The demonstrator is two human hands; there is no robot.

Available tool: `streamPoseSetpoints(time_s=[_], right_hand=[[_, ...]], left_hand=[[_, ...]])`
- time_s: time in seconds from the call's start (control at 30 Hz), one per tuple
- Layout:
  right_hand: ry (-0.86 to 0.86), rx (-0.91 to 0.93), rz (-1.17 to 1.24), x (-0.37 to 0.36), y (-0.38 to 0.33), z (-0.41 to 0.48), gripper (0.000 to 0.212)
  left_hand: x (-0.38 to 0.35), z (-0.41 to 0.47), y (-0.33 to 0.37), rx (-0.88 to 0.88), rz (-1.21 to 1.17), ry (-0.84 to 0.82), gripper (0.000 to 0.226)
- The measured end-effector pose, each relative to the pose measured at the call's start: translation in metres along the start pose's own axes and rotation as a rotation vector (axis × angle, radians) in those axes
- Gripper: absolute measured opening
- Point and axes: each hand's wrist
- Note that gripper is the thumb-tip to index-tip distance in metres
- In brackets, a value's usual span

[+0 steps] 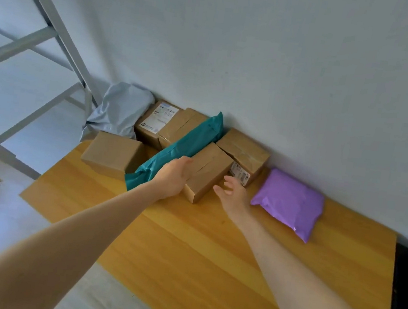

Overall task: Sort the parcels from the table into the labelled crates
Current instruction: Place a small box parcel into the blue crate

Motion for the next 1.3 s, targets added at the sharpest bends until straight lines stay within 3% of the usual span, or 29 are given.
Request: streamPoseSetpoints(time_s=[0.27,0.5,0.67,0.77,1.07,1.17,1.3], right_hand=[[0.001,-0.183,0.154,-0.030,0.012,0.027,0.077],[0.139,-0.284,0.340,-0.046,0.010,0.026,0.078],[0.240,-0.306,0.398,-0.055,0.002,0.015,0.083],[0.288,-0.311,0.441,-0.060,-0.004,0.004,0.077],[0.469,-0.322,0.606,-0.061,-0.029,-0.044,0.031],[0.522,-0.349,0.686,-0.054,-0.043,-0.059,0.038],[0.599,-0.327,0.736,-0.052,-0.059,-0.076,0.068]], left_hand=[[-0.006,0.036,-0.005,0.001,-0.011,-0.072,0.056],[-0.004,0.055,-0.003,0.057,-0.078,-0.161,0.055],[0.003,0.063,-0.006,0.083,-0.119,-0.268,0.041],[0.006,0.060,-0.015,0.050,-0.165,-0.300,0.042],[0.020,0.030,-0.023,-0.143,-0.424,-0.313,0.031],[0.027,0.018,-0.016,-0.203,-0.406,-0.363,0.042],[0.037,0.007,-0.010,-0.171,-0.339,-0.439,0.086]])
Point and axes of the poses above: each hand's wrist, its own z-axis towards the middle knuckle, its own x-axis out of the back of the hand, y = z × x, and after that the axes turned 7 degrees about x, right-handed
